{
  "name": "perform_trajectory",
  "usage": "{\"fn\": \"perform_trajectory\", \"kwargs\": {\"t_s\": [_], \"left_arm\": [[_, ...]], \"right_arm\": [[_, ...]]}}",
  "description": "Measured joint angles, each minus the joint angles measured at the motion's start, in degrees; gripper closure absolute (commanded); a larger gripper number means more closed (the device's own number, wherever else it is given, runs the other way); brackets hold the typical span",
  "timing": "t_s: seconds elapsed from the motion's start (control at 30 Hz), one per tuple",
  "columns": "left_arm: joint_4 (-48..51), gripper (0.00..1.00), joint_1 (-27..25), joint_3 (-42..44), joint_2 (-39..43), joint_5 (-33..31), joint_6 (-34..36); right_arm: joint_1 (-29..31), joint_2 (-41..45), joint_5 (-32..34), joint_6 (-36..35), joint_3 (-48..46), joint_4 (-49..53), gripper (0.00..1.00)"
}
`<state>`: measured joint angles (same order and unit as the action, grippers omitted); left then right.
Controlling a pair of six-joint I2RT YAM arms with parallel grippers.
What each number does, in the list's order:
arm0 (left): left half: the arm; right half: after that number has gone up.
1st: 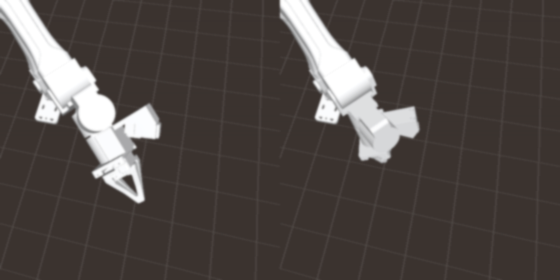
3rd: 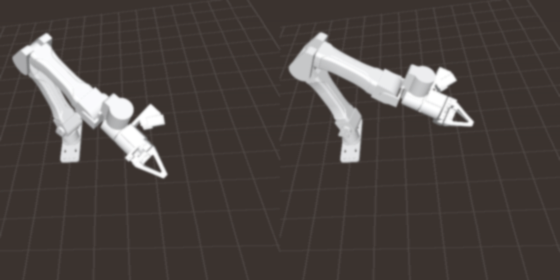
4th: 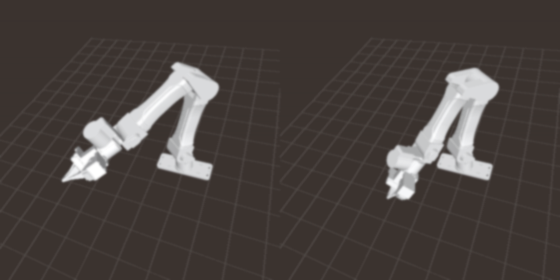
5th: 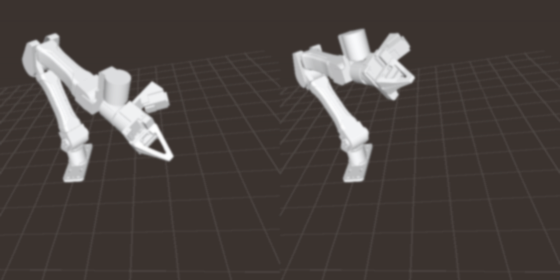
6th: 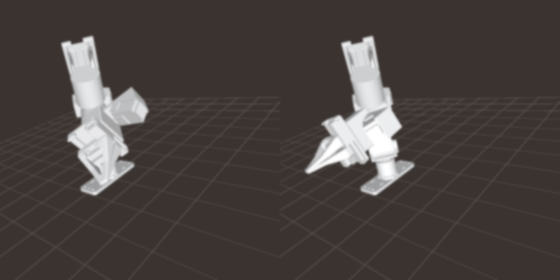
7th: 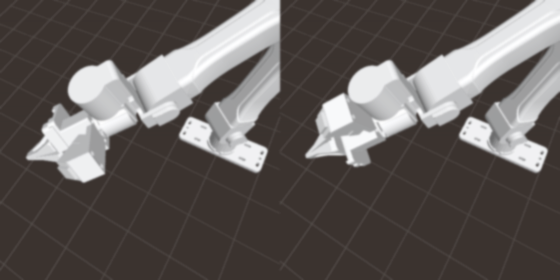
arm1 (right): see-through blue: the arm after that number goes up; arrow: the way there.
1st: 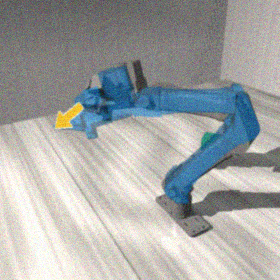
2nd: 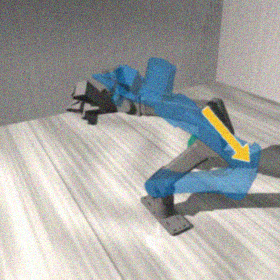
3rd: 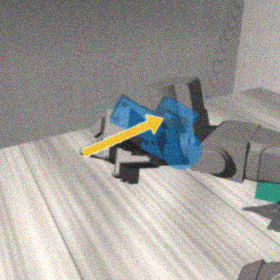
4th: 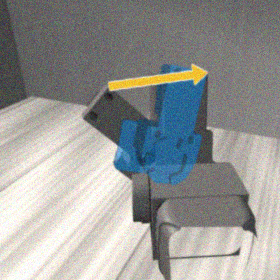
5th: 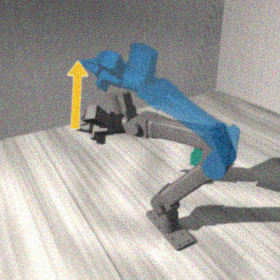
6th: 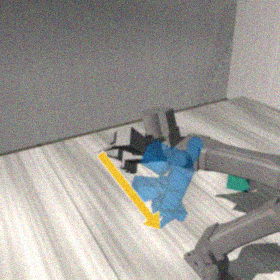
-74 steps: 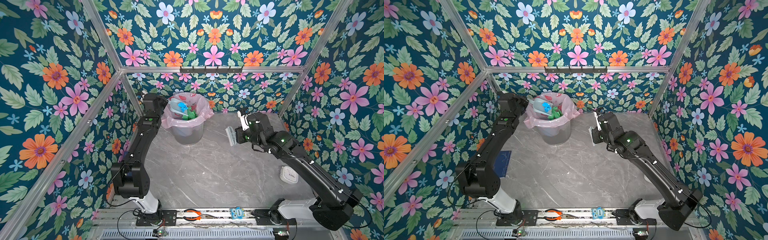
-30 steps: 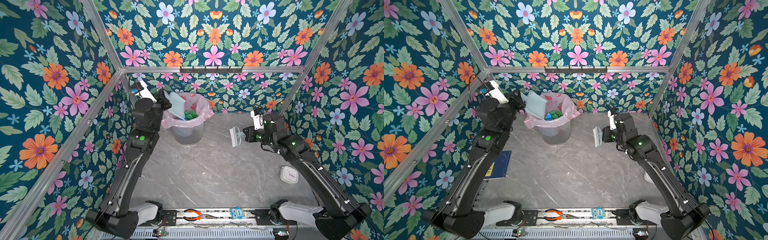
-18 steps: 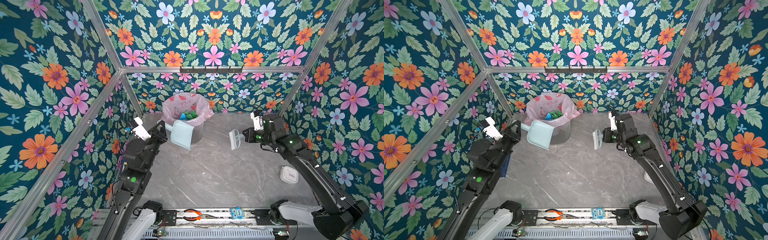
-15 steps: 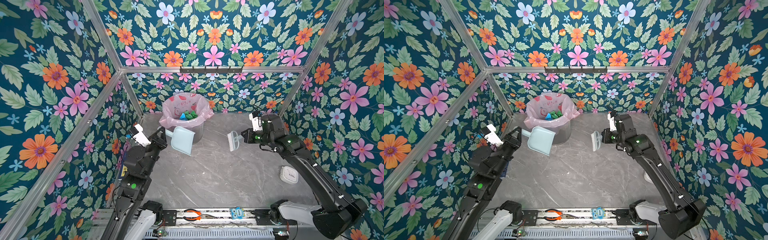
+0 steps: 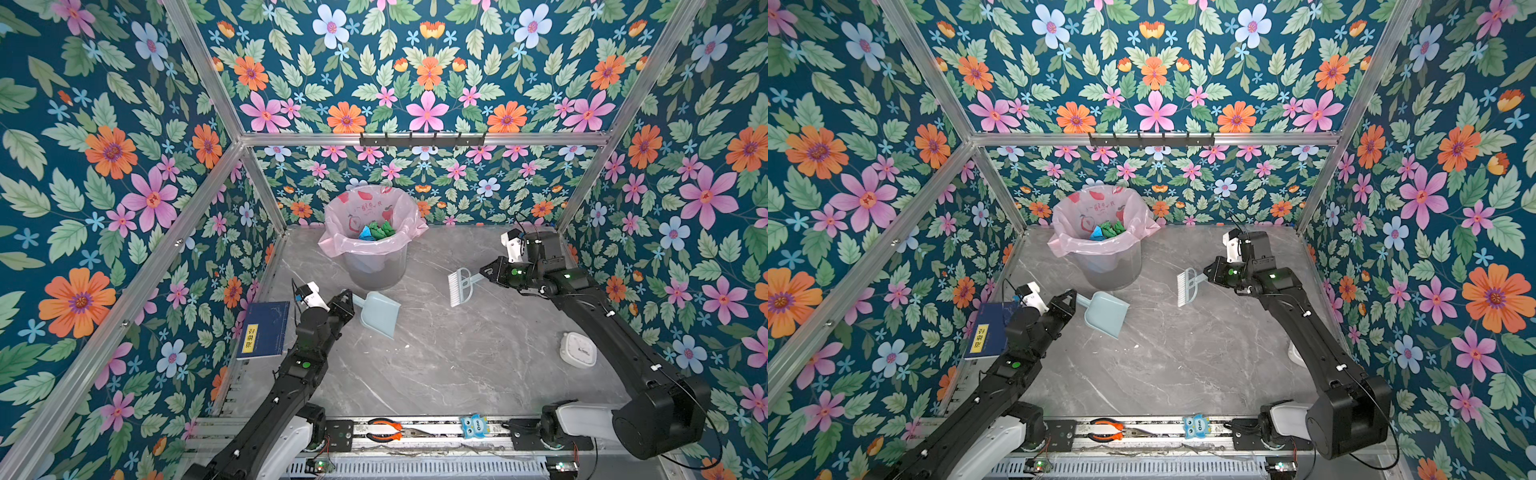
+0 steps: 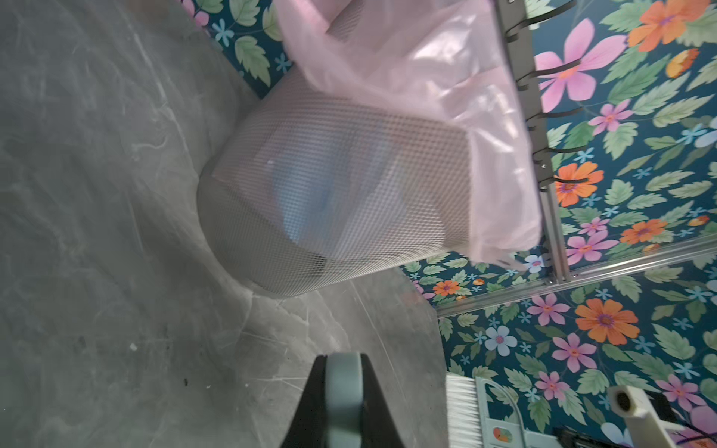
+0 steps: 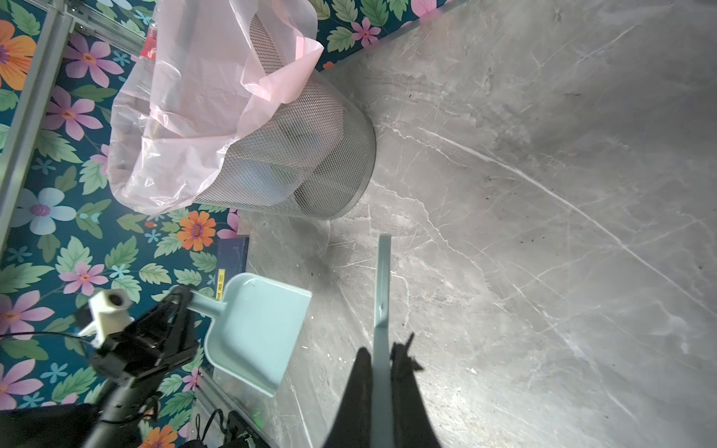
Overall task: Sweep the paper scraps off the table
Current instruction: 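Lower the empty dustpan with the left gripper onto the table beside the bin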
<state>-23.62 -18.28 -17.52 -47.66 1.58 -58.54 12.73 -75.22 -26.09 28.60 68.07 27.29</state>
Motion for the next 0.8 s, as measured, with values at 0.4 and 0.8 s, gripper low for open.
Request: {"fn": "perform_trajectory", "kwargs": {"t_s": [0.4,0.8], "left_arm": [[-32.57,1.00,-0.70,11.19,-19.71,-5.99,-4.26],[-49.35,1.00,-6.82,11.61,-35.01,-13.84,-5.95]], "right_arm": [[-4.92,-1.51,-9.66,8.35,-11.54,-15.52,1.00],[-5.03,-1.14,-10.69,11.43,-24.11,-23.08,1.00]]}}
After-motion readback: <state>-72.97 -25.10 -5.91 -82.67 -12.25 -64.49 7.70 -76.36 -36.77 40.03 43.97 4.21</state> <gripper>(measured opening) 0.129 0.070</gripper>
